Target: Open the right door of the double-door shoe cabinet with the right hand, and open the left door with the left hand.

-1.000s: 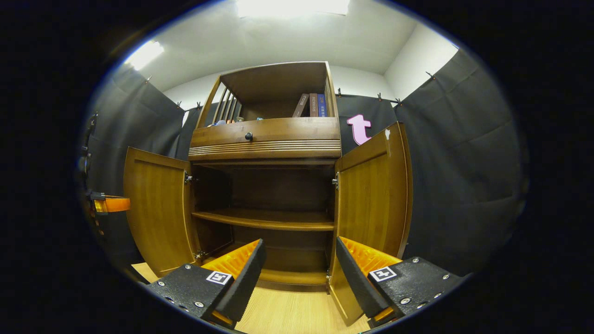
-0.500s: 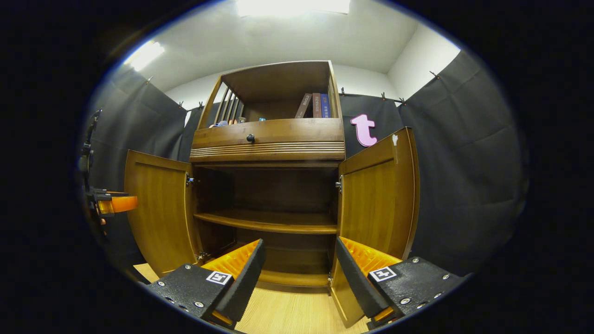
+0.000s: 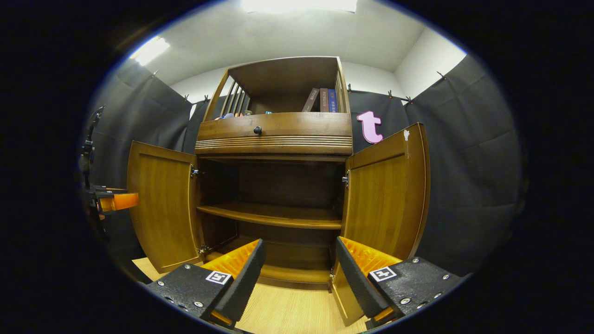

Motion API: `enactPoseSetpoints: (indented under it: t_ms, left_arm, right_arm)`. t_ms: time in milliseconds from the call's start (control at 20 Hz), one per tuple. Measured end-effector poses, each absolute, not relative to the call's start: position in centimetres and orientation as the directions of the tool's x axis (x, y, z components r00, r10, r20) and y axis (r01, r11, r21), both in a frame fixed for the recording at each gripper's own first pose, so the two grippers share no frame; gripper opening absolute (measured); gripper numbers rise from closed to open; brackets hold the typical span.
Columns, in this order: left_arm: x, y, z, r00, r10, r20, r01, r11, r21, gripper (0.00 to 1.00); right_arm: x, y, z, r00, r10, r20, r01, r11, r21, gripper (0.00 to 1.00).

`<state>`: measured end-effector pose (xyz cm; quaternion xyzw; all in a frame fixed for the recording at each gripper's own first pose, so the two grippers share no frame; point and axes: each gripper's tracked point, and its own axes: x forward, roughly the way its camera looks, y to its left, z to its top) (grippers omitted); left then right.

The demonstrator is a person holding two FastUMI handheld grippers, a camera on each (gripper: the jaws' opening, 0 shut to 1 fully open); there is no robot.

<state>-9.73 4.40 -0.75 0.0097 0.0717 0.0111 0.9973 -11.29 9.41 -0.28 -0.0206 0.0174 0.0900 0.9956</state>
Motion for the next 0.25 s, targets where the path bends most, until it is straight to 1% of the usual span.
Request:
enactPoseSetpoints:
  t_ms: [50,150,250]
  left_arm:
    - [-9.9,4.6,-0.3,0.99,0.027,-0.135,-0.023,0.999,0.028,0.99]
    - [-10.2,5.1,0.6,0.993,0.042,-0.111,-0.037,0.998,0.047,0.95]
    - [-10.6,5.4,1.4,0.995,0.055,-0.084,-0.05,0.997,0.058,0.96]
  right_arm:
    - [-11.4,9.5,-0.1,0.983,0.181,-0.032,-0.182,0.983,-0.035,0.93]
    - [-11.6,9.8,0.4,0.983,0.184,-0.021,-0.185,0.982,-0.037,0.93]
    - [-11.8,9.8,0.7,0.984,0.18,-0.012,-0.18,0.983,-0.045,0.93]
